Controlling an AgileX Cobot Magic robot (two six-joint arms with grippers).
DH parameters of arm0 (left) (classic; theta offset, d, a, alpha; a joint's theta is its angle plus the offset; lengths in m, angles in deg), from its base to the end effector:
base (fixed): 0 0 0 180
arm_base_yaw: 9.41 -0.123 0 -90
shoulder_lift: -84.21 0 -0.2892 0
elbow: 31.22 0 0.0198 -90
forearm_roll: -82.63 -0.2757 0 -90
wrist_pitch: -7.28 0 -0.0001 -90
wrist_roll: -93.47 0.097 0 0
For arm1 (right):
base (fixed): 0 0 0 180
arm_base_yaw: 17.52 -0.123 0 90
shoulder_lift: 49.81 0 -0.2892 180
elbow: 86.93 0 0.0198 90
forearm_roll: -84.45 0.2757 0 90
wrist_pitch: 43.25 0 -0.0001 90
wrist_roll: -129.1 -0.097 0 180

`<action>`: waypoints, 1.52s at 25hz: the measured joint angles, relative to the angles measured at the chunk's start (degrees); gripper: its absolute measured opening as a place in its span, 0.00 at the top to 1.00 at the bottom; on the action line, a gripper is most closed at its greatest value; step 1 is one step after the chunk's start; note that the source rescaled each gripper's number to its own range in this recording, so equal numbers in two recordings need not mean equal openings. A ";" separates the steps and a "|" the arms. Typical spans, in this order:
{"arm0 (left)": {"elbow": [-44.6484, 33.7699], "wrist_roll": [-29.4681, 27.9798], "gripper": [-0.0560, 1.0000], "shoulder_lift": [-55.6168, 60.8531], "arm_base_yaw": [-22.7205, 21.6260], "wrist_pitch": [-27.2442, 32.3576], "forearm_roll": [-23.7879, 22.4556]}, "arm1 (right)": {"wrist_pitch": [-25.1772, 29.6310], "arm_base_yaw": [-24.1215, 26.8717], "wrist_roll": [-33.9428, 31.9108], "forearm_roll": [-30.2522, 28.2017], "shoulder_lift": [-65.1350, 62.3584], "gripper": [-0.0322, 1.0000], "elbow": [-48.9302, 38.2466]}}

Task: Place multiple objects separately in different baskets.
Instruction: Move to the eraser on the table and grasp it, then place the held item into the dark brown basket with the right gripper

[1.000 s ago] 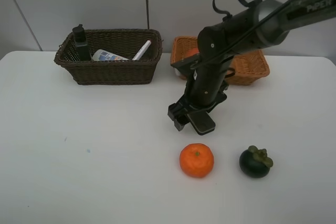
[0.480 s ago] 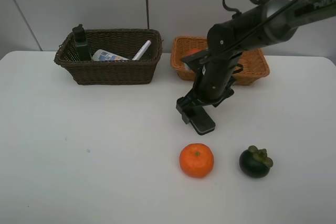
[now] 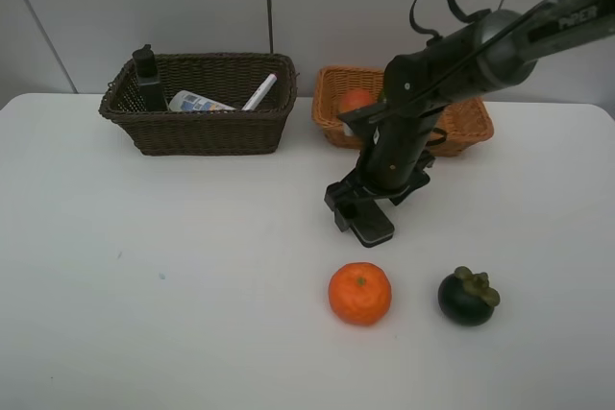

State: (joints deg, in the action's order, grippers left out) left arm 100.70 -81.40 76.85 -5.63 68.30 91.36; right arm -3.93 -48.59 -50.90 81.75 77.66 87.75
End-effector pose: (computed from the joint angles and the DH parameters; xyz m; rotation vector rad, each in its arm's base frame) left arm 0.0144 -0.0139 0.2902 0.1663 2.0205 -0.1670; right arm 0.3484 0.2065 0.0837 -0.8532 2.8764 0.0086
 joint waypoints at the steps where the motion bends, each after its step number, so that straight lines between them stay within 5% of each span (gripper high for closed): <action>1: 0.00 0.00 0.00 0.00 0.00 0.00 0.00 | -0.31 0.00 0.00 -0.06 0.20 0.00 0.00; 14: 0.00 0.00 0.00 0.00 0.00 0.00 0.00 | -1.40 0.00 0.00 -0.21 1.43 0.04 0.00; 17: 0.00 0.00 0.00 0.00 0.00 0.00 0.00 | -1.40 0.00 0.00 -1.29 1.70 0.27 0.00; 20: 0.00 0.00 0.00 0.00 0.00 0.00 0.00 | -1.34 0.00 0.69 -1.42 1.81 0.67 0.23; 32: 0.00 0.00 0.00 0.00 0.00 0.00 0.00 | 0.85 0.00 1.24 1.86 -6.71 0.68 0.31; 38: 0.00 0.00 0.00 0.00 0.00 0.00 0.00 | -3.95 0.00 1.24 3.07 -12.91 0.68 11.09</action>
State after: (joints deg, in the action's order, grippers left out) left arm 100.70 -81.40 76.85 -5.63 68.30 91.36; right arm -7.87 -48.59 -49.67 84.82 64.75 98.84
